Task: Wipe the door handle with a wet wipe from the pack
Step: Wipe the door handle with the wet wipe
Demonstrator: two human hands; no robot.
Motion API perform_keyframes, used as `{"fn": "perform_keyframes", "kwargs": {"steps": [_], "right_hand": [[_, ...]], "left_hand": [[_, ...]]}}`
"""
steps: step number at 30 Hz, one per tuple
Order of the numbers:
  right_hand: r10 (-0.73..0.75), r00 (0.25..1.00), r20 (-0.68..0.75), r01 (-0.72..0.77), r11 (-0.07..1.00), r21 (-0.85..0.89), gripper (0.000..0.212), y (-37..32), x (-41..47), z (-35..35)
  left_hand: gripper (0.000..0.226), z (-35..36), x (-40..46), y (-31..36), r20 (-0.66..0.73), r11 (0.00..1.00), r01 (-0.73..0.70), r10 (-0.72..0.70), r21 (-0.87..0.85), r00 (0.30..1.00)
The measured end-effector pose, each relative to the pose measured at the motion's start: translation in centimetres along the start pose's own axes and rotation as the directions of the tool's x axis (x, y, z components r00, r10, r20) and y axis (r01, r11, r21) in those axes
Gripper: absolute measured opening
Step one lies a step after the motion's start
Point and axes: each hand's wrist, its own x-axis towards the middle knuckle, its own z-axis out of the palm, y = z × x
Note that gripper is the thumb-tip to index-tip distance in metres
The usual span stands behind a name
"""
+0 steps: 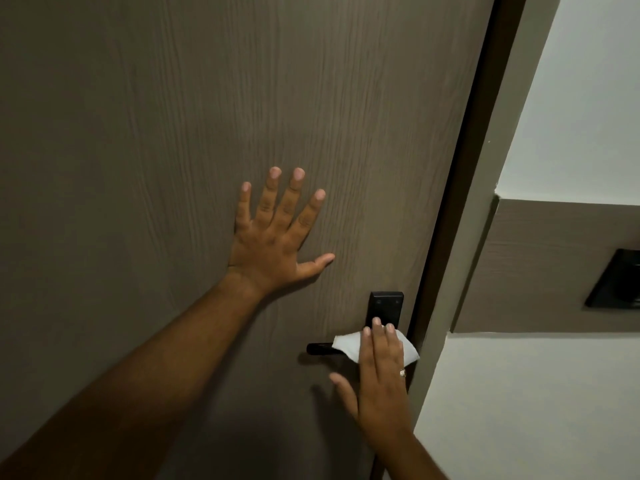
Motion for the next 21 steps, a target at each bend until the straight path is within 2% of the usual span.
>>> {"fn": "perform_keyframes", "kwargs": {"steps": [3, 6, 7, 9, 11, 13, 17, 19, 21], "right_hand": [[0.173, 0.98, -0.098, -0.146, 0.961, 0.233, 0.053, -1.3, 0.6, -0.8], [0.33, 0.936, -0.121, -0.259, 0.881, 0.397, 0.045, -1.6, 0.9, -1.9], [0.447, 0.889, -0.098, -0.349, 0.801, 0.486, 0.043, -1.8, 0.8, -2.3], [0.692, 0.721, 0.02, -0.53, 0.533, 0.659, 0.039, -2.8, 0.9, -3.0], [0.808, 0.564, 0.168, -0.629, 0.289, 0.721, 0.038, -4.1, 1.1, -3.4], [0.84, 0.475, 0.264, -0.645, 0.128, 0.753, 0.039, -4.9, 1.5, -3.7], [0.823, 0.366, 0.433, -0.589, -0.155, 0.793, 0.043, -5.8, 2.4, -4.3], [0.768, 0.308, 0.562, -0.609, -0.294, 0.736, 0.033, -7.1, 2.3, -4.2], [0.688, 0.29, 0.665, -0.668, -0.352, 0.656, 0.021, -9.3, 1.8, -3.9]], "left_hand": [[0.102, 0.0, 0.2, -0.2, 0.01, 1.0, -0.005, 0.005, 0.006, 1.0], [0.102, -0.1, 0.4, -0.1, 0.008, 1.0, 0.0, 0.0, 0.013, 1.0], [0.101, -0.2, 0.3, 0.0, 0.009, 1.0, 0.003, -0.003, 0.007, 1.0], [0.101, -0.1, 0.3, 0.0, 0.012, 1.0, 0.004, -0.004, -0.003, 1.0], [0.101, -0.1, 0.3, -0.1, 0.012, 1.0, -0.001, 0.001, -0.006, 1.0], [0.102, -0.3, 0.4, 0.0, 0.007, 1.0, -0.002, 0.002, -0.001, 1.0], [0.102, -0.2, 0.3, 0.1, 0.022, 1.0, 0.004, -0.004, 0.002, 1.0], [0.102, -0.2, 0.3, 0.0, 0.02, 1.0, 0.004, -0.004, 0.003, 1.0], [0.101, -0.2, 0.3, 0.0, 0.006, 1.0, 0.001, -0.001, 0.007, 1.0]]}}
